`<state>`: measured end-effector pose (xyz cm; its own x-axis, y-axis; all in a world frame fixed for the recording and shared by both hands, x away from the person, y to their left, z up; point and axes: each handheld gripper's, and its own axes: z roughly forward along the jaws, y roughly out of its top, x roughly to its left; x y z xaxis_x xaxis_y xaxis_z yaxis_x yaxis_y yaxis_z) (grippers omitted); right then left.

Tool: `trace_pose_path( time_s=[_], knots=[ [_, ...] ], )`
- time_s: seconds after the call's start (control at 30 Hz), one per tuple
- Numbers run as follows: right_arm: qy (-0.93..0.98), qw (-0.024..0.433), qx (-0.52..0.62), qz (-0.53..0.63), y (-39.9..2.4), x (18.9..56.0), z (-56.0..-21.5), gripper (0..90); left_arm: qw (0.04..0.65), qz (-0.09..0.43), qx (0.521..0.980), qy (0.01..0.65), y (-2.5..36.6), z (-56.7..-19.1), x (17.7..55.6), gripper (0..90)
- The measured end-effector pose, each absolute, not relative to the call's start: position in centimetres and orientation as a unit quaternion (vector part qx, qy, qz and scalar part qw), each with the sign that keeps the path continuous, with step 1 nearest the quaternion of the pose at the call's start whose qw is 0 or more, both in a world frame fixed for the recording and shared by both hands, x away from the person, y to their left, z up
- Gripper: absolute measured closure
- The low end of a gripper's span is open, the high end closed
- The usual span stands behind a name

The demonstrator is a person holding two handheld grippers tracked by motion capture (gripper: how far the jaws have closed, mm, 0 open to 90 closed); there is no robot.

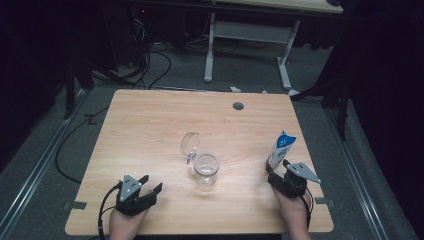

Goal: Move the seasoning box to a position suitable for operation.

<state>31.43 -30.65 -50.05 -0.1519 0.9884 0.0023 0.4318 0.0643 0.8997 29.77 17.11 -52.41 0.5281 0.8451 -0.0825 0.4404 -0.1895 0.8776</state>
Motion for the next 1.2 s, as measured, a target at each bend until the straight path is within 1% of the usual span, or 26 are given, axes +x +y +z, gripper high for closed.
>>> trace_pose_path(
  time_s=[0.07,0.13,0.37,0.47,0.57,0.9,1.2],
  knots=[
    [0.639,0.347,0.559,0.399,-30.7,31.8,-50.1,27.3,0.466,0.220,0.737,0.437,17.4,-52.4,29.6,41.0],
    [0.636,0.348,0.563,0.396,-30.9,32.2,-50.2,25.4,0.467,0.224,0.734,0.439,17.7,-52.3,29.5,41.0],
    [0.634,0.345,0.571,0.391,-30.7,33.0,-50.3,25.2,0.466,0.231,0.730,0.443,18.2,-52.2,28.9,41.0],
    [0.632,0.347,0.575,0.387,-30.6,33.2,-50.4,26.8,0.469,0.229,0.728,0.444,18.3,-52.1,28.8,41.0],
    [0.631,0.349,0.575,0.387,-30.9,33.1,-50.4,33.4,0.469,0.231,0.728,0.443,18.2,-52.1,28.9,41.1],
    [0.638,0.350,0.562,0.392,-31.3,32.3,-50.2,49.9,0.473,0.223,0.733,0.434,17.5,-52.0,29.4,41.0],
    [0.641,0.347,0.556,0.400,-32.2,31.4,-50.2,62.3,0.473,0.219,0.739,0.427,16.7,-52.1,30.0,41.0]
  ],
)
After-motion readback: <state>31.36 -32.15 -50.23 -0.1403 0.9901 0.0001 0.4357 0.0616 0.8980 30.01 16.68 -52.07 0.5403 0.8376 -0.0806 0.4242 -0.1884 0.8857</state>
